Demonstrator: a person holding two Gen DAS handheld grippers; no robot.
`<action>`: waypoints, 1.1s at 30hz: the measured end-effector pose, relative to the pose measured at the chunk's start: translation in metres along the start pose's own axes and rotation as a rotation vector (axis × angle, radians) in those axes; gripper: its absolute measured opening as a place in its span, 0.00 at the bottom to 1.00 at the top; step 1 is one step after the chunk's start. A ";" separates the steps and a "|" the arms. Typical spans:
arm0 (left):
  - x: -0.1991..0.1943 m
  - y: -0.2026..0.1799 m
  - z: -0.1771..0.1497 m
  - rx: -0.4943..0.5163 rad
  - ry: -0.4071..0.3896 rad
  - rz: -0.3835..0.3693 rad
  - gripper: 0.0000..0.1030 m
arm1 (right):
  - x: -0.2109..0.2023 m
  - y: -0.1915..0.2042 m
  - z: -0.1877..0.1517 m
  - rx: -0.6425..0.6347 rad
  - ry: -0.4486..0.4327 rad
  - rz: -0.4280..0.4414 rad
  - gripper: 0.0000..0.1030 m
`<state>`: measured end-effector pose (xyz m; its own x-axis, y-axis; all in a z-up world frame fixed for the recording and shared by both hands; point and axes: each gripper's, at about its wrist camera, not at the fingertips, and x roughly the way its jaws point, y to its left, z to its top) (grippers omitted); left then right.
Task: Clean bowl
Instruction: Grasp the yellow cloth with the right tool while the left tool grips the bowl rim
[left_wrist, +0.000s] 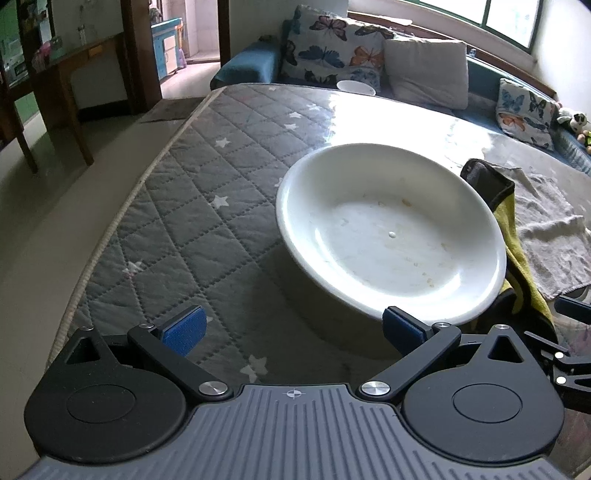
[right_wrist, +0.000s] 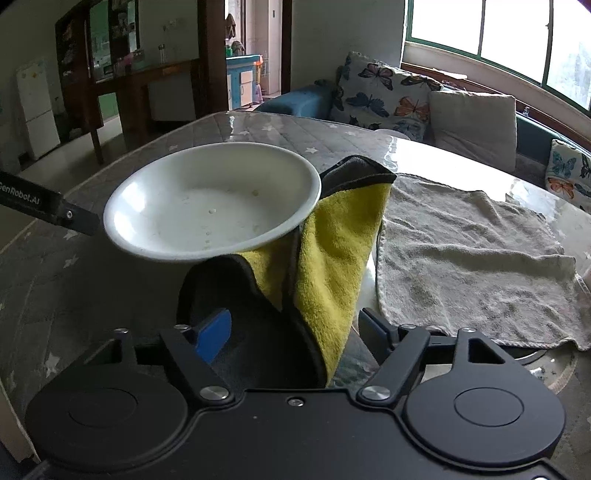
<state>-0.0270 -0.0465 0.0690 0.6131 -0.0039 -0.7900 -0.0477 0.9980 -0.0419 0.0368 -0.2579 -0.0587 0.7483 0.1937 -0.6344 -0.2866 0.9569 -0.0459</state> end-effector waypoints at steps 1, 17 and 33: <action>0.001 -0.001 0.001 -0.006 0.003 0.001 1.00 | 0.002 0.000 0.000 -0.001 0.003 0.000 0.69; 0.015 -0.010 0.007 -0.047 0.048 0.004 1.00 | 0.015 0.000 0.006 0.012 -0.014 0.009 0.63; 0.026 -0.018 0.011 -0.049 0.062 -0.012 0.98 | 0.035 -0.006 0.018 0.006 -0.011 0.026 0.53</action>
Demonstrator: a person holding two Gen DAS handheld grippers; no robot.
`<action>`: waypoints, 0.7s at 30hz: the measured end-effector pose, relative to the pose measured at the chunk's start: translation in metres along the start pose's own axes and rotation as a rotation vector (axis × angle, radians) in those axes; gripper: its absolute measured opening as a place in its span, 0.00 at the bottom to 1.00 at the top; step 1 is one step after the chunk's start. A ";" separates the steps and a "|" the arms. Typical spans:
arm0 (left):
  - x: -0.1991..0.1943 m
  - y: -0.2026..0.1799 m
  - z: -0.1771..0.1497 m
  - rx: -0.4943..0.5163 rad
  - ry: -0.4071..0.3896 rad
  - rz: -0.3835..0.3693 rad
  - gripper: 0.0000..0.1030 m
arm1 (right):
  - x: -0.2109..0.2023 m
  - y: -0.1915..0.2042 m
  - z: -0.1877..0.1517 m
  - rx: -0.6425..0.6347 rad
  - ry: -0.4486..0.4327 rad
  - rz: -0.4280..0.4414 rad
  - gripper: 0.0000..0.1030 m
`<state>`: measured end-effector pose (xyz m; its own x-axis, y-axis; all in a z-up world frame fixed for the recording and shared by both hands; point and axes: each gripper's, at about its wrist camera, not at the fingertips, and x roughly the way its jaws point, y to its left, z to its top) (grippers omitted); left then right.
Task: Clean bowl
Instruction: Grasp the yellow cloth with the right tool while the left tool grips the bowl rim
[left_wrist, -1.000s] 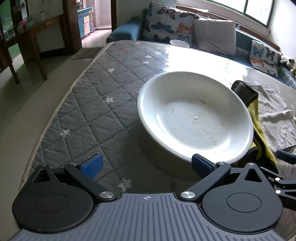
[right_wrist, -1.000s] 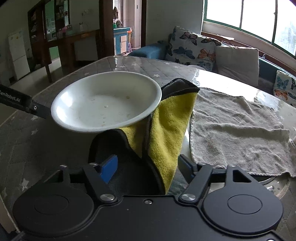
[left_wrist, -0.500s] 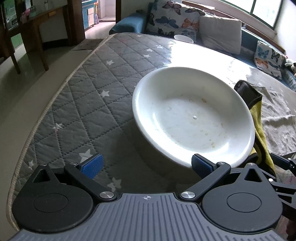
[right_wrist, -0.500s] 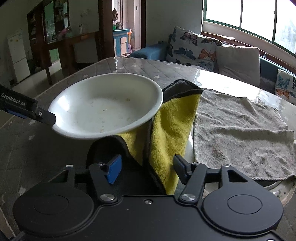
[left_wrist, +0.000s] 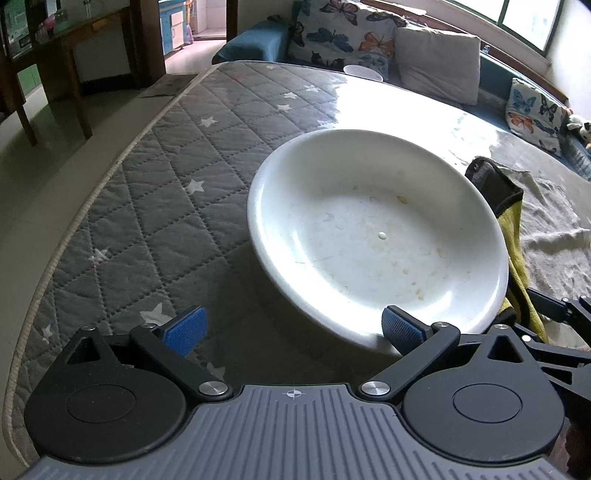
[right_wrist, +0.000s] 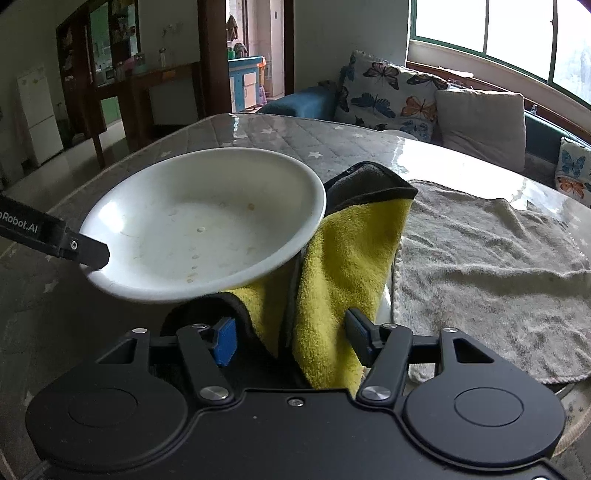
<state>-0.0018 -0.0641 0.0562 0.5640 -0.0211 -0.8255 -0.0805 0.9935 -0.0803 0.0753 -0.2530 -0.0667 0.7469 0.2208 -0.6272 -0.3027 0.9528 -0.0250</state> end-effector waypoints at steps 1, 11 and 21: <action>0.000 -0.001 0.000 -0.002 0.002 -0.003 0.95 | 0.000 0.000 0.000 0.001 -0.002 -0.001 0.50; 0.001 -0.005 -0.002 -0.050 0.024 -0.044 0.74 | 0.000 -0.005 -0.001 0.030 -0.022 0.010 0.27; -0.006 -0.015 -0.005 -0.052 0.025 -0.068 0.66 | -0.008 0.002 -0.008 0.042 -0.033 0.043 0.22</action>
<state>-0.0076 -0.0792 0.0593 0.5492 -0.0914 -0.8307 -0.0861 0.9825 -0.1651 0.0637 -0.2547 -0.0676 0.7530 0.2673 -0.6013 -0.3100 0.9501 0.0342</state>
